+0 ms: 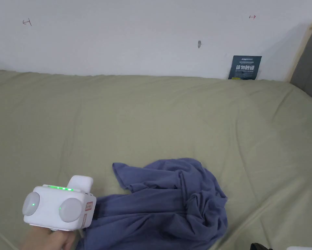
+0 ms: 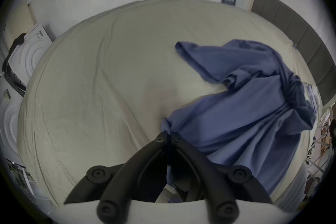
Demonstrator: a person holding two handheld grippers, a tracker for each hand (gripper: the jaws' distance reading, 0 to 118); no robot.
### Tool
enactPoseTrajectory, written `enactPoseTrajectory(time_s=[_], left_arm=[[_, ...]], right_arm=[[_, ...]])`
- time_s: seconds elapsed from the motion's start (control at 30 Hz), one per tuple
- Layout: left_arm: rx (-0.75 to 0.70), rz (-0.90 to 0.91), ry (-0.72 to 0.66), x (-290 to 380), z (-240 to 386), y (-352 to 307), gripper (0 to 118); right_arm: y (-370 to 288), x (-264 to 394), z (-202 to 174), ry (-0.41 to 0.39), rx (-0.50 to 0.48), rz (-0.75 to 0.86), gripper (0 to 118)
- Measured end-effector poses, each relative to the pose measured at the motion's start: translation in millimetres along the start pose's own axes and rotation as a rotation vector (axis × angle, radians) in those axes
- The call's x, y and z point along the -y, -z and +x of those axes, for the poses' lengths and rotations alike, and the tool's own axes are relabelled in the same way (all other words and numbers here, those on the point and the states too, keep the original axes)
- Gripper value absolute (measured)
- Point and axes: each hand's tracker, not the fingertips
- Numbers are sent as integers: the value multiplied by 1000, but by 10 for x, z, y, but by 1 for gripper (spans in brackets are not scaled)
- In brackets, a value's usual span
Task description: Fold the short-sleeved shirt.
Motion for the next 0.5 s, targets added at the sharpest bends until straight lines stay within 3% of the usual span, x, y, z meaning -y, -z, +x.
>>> enactPoseTrajectory(time_s=[0.27, 0.5], left_arm=[[18, -20, 6, -6, -26, 99, 0], [26, -19, 21, -13, -23, 166, 0]], right_arm=[[108, -146, 38, -4, 28, -22, 1], [794, -639, 191, -34, 74, -71, 1]])
